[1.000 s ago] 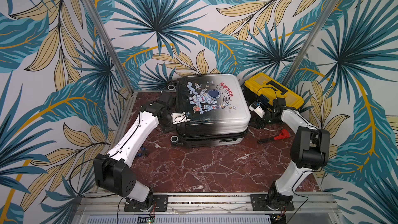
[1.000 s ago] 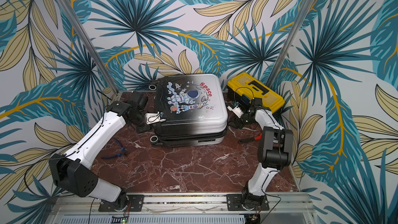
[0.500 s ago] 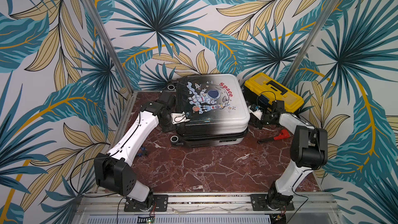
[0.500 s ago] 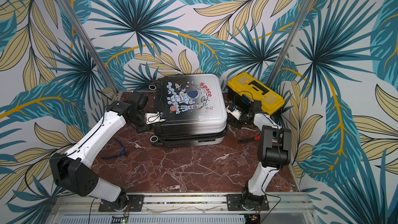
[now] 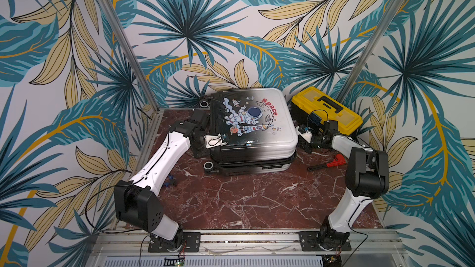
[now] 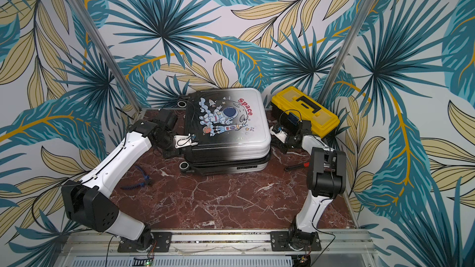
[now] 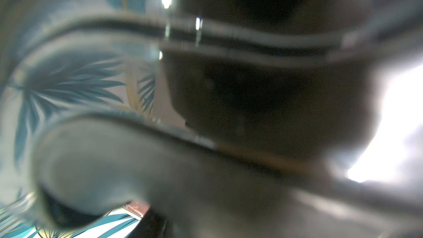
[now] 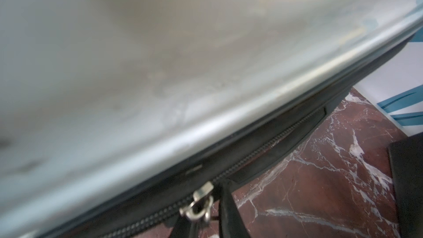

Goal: Close the suitcase zippers
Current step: Zip the zipper on the suitcase.

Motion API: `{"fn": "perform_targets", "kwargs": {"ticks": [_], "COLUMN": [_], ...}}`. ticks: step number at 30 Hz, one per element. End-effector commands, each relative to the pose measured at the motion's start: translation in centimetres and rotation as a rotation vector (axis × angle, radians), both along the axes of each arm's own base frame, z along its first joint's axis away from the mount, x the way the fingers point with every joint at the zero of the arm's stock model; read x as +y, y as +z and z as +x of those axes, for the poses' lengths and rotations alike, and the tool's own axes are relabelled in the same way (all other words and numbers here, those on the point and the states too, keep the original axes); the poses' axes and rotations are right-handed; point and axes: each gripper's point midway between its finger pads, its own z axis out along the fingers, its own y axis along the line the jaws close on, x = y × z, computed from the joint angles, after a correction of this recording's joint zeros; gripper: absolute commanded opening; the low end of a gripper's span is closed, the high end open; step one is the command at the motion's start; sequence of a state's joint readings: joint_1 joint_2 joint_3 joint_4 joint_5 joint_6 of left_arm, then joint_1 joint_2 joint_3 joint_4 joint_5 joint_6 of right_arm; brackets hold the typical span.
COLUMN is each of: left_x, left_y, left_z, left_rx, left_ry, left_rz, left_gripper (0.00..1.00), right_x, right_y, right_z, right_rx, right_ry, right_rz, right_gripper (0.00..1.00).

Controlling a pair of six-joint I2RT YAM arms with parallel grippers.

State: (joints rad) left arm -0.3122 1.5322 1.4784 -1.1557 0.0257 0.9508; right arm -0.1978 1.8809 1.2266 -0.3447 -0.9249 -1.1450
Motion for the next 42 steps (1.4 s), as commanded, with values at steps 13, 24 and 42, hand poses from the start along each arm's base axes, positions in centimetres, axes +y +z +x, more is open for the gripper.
{"fn": "perform_targets", "kwargs": {"ticks": [13, 24, 42], "left_x": [-0.6, -0.3, -1.9], "left_y": [3.4, 2.8, 2.1], "left_z": [3.5, 3.6, 3.8], "left_rx": [-0.147, -0.123, -0.078], "left_ry": [0.085, 0.188, 0.289], "left_rz": [-0.087, -0.103, -0.162], "left_gripper": [0.51, 0.47, 0.43], "right_x": [-0.6, -0.9, 1.3], "right_y": [1.1, -0.6, -2.5], "right_z": [-1.1, -5.6, -11.7], "right_rx": [0.135, 0.155, -0.015], "right_ry": [-0.06, -0.164, -0.273], "right_rz": [0.089, 0.022, -0.248], "right_gripper": [0.02, 0.0, 0.0]}}
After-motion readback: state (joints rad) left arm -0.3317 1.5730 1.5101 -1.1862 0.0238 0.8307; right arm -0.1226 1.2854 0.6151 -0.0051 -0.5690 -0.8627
